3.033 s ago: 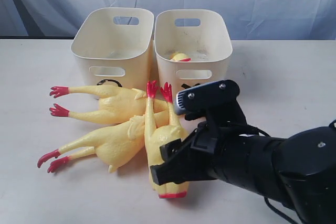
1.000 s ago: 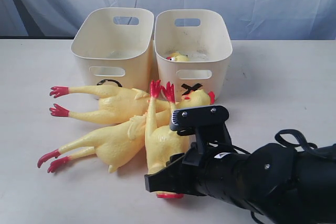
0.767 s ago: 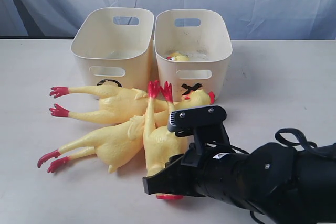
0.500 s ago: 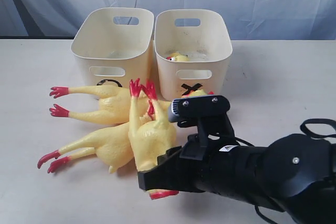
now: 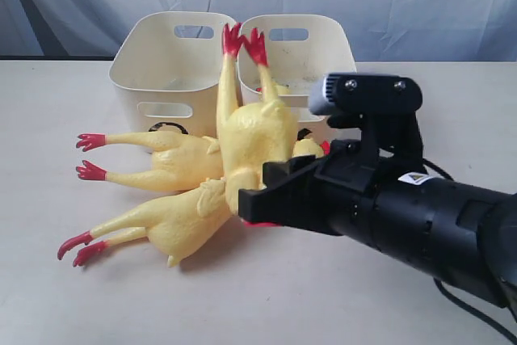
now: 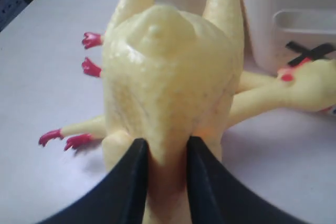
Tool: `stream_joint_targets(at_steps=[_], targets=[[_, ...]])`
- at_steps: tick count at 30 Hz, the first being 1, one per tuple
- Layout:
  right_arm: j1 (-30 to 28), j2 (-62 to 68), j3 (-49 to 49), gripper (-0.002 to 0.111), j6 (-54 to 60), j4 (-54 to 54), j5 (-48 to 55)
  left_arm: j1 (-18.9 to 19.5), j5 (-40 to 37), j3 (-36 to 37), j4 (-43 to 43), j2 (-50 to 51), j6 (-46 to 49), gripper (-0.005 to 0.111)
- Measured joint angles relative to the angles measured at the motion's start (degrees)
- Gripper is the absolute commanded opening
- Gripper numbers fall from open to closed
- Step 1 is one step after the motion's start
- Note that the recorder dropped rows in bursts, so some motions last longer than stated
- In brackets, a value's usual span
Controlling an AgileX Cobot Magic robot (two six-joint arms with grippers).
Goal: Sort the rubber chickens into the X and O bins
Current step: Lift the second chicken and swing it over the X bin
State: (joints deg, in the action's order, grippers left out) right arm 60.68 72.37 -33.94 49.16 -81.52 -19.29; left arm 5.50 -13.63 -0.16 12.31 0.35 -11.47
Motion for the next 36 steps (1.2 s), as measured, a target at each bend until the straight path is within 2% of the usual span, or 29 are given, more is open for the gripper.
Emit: stream_joint_targets(at_steps=[10,17,29,36], targets=[[-0.80,-0.12,-3.08,-0.001,9.24,-0.13,-16.29,0.00,0.00,0.00,0.00,0.00,0.00,0.000],[-7.19,4.36,-9.62,-0.001,11.04,3.46,-17.07,0.00,0.00,0.00,0.00,0.00,0.00,0.000],[-16.82,21.77,-25.50,-0.001,11.83,12.00,-14.00,0.00,0.00,0.00,0.00,0.00,0.00,0.000],[-19.14,31.21,-33.18,-0.001,23.41,11.49,-13.61,0.00,0.00,0.00,0.00,0.00,0.00,0.000]])
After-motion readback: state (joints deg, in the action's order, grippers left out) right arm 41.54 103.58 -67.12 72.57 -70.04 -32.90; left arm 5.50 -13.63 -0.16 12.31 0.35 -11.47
